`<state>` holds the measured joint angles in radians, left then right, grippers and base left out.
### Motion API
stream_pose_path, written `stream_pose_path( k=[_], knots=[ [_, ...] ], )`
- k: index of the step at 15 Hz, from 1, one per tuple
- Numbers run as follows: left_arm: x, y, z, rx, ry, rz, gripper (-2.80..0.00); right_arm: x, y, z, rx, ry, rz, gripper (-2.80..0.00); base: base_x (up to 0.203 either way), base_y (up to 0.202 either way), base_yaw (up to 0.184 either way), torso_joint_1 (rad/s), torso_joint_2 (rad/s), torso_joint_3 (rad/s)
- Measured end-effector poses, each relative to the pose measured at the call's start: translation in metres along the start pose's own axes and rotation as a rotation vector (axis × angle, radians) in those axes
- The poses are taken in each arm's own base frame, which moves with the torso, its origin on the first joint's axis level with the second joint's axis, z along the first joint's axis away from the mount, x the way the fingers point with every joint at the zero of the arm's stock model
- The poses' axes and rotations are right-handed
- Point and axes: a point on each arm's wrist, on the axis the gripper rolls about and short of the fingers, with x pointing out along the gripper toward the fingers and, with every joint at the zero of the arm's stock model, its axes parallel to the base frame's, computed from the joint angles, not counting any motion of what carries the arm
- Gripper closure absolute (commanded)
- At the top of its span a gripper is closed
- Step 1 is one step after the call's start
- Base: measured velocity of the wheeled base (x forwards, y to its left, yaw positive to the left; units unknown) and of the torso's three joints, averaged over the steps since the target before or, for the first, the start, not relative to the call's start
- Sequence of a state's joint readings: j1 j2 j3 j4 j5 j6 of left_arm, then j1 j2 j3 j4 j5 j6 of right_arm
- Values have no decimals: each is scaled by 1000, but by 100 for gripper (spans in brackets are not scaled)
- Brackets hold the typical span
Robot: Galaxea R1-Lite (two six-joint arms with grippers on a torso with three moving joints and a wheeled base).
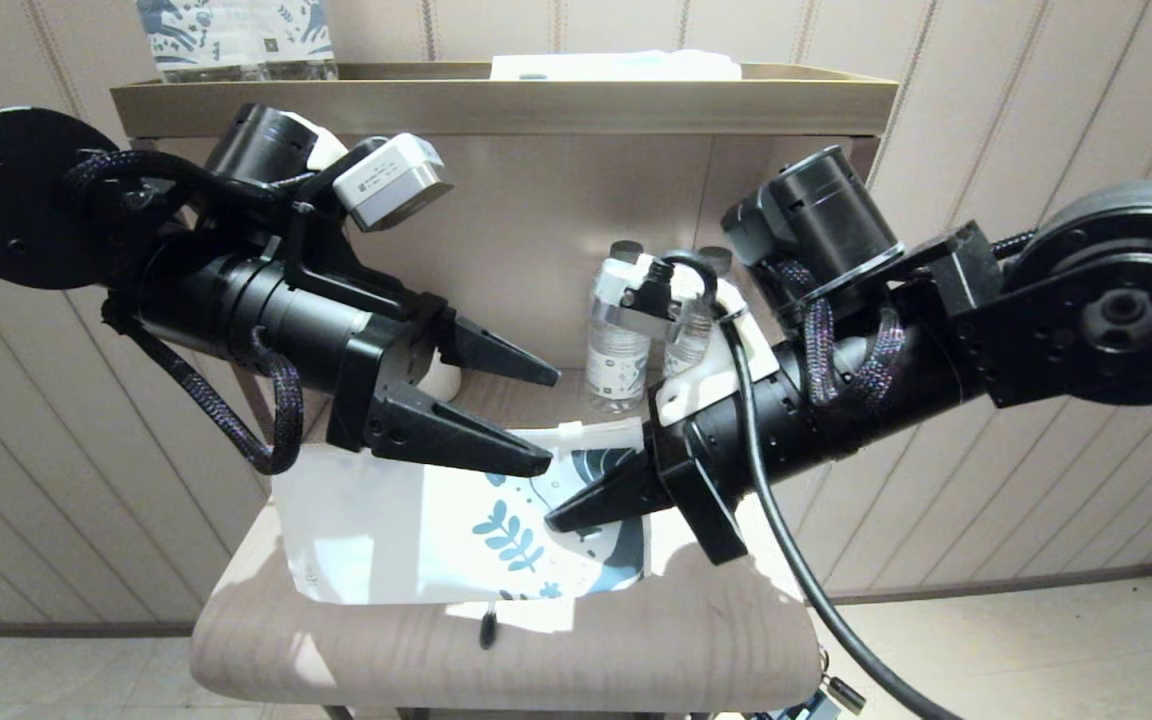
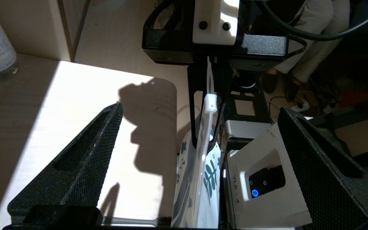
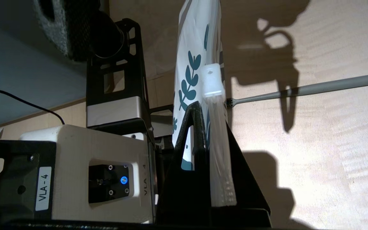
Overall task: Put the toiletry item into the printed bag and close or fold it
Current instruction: Open the storage bag
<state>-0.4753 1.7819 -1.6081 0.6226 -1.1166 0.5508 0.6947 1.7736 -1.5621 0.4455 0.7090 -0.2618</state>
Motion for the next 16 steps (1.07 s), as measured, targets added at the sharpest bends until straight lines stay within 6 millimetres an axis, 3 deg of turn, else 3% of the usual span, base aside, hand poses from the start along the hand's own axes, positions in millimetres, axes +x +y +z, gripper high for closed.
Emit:
stream_pose_path(
  k=[14, 15, 16],
  knots=[
    [-1, -3, -3, 23, -11, -26, -280, 6, -2, 5, -7, -28, 0, 0, 0, 0, 0, 0, 0, 0],
    [-1, -3, -3, 29, -11, -26, 0, 6, -3, 5, -5, -27, 1, 0, 0, 0, 0, 0, 0, 0],
    [0, -3, -5, 35, -10, -29, 0, 7, -3, 4, -5, -27, 1, 0, 0, 0, 0, 0, 0, 0]
  ],
)
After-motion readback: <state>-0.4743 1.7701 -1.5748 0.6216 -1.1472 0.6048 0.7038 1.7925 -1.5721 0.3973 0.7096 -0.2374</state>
